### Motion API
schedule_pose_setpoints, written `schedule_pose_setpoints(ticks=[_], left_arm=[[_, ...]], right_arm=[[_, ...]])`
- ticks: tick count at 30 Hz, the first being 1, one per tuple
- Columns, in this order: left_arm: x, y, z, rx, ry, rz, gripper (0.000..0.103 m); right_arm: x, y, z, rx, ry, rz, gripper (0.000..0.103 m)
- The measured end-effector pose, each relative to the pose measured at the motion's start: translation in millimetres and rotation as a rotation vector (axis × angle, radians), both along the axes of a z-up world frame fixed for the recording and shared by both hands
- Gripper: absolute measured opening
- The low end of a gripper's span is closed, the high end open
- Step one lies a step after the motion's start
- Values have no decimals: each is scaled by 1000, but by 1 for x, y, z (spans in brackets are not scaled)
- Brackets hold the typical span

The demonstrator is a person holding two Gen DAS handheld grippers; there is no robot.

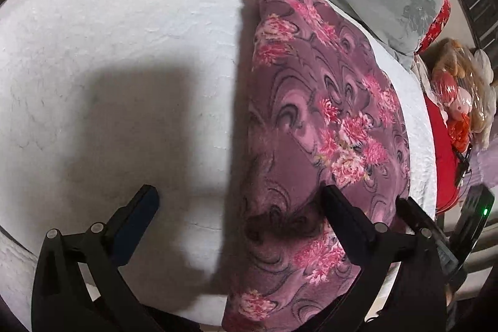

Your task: Fold small clothes

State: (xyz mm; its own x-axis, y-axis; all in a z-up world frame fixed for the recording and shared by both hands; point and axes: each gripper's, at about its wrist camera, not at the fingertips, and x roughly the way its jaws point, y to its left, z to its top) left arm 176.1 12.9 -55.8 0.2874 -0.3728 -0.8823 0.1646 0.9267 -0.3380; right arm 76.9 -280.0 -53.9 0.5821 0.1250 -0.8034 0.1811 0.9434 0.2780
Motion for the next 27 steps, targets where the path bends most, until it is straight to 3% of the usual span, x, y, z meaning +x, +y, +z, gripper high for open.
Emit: schedule_pose_setpoints(ticks=[4,8,11,18,27], left_arm=[[0,-5,0,45,-1,-10,103],[-6,-6,7,71,8,11,103],[-28,-5,23,94,-63,27,103],[-101,-10,44,305,-294,-56,103],[-125,-11,53,331,-345,-44,103]], right_arm=[[-1,-1,2,-17,28,20,103],[-3,14,22,-166,56,4,103],[-22,29,40,-254,20,58,103],[-63,57,68,-362,-65,88,103],[-86,62,95,-379,-138,40,103]])
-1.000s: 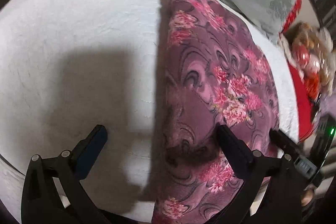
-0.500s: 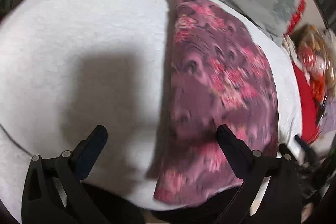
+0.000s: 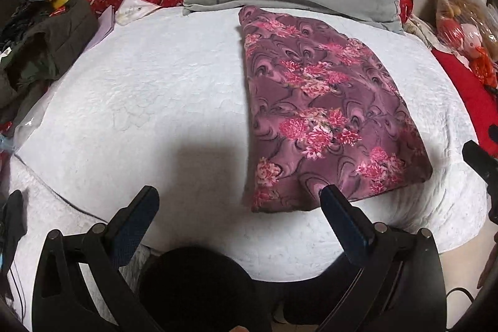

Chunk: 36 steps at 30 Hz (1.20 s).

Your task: Fold small clothes

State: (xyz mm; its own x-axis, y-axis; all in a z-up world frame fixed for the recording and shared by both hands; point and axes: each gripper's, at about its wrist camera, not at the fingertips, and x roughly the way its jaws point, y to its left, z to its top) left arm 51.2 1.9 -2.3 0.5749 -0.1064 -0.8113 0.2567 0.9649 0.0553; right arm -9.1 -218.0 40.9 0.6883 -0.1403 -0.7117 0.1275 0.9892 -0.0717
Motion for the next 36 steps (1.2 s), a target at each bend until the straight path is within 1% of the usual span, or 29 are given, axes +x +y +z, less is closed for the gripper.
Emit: schedule_pose_setpoints(ticks=[5,9,17,26,31,36], left_arm=[[-15,-5,11,-3,-34,-8,103],[-24,-10,20,-10,-61,-24,103],[-30,-14,26,-31,-64,-35,103],[-37,-18,34,-51,-81,-49,103],[-38,-20,38,-65,-80,-61,103],[-40,-22,40,-69,-82,-63,103]], right_arm=[[-11,1,7,11,-35,-10,103],[-18,2,8,12,-43,-10,103],[-30,0,13,31,-71,-13,103],[-41,2,18,14,-118,-11,103],[-40,5,21,-9,-124,3,103],[-40,6,23,2,-129,1,103]])
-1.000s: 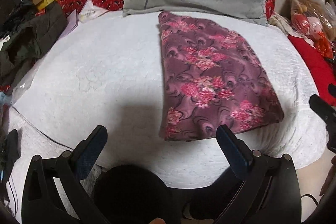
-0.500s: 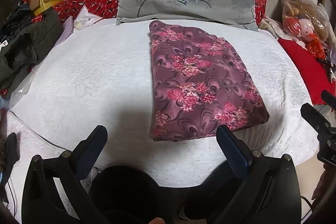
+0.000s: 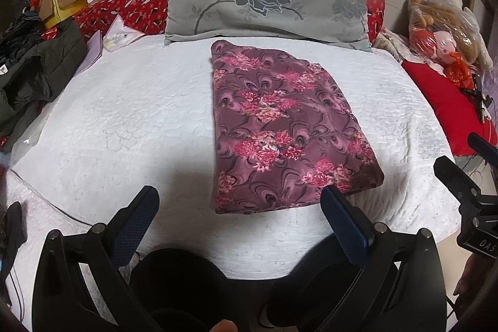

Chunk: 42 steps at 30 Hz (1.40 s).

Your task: Fold small clothes

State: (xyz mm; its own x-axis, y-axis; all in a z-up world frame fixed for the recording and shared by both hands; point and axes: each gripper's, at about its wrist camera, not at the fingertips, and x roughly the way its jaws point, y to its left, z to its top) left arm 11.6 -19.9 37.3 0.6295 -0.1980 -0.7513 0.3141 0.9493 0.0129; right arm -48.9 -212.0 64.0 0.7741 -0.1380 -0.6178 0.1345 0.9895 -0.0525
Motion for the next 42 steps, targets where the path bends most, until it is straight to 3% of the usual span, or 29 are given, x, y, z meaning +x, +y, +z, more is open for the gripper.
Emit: schedule_pose_setpoints(ticks=[42], left_arm=[[-14,-23,0,-15,33,-61,103]], right_arm=[[0,-15,-4,56,27,-52,103]])
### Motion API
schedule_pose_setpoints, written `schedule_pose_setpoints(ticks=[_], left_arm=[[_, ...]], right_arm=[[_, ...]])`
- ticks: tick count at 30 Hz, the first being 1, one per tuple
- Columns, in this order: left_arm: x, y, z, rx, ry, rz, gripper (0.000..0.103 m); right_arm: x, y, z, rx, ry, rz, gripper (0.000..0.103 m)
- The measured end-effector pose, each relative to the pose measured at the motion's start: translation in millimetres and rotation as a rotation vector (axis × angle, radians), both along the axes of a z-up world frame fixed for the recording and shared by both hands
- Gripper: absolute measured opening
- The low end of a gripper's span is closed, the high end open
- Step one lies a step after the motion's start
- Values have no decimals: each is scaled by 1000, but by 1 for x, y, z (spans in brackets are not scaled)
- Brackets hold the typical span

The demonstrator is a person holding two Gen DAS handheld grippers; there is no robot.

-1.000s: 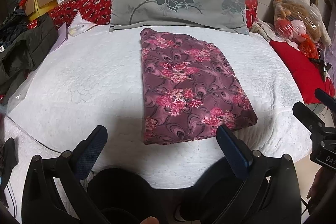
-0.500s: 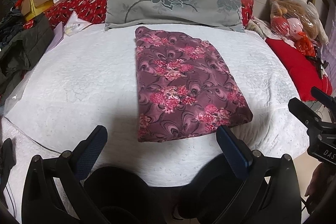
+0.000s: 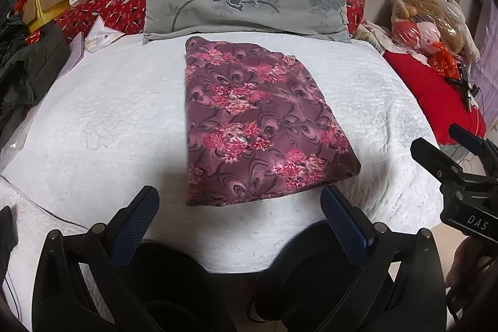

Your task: Fold small clothes

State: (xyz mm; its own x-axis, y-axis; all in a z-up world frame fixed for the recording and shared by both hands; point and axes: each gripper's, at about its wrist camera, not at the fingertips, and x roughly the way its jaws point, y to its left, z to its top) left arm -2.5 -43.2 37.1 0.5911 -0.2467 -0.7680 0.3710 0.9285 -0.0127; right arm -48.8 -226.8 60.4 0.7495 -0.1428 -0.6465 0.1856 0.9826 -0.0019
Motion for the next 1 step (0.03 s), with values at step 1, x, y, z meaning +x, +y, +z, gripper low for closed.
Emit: schedule_pose_setpoints(ticks=[1], left_arm=[[0,0,0,2,1,1,103]], right_arm=[[0,0,0,1,0,-2,103]])
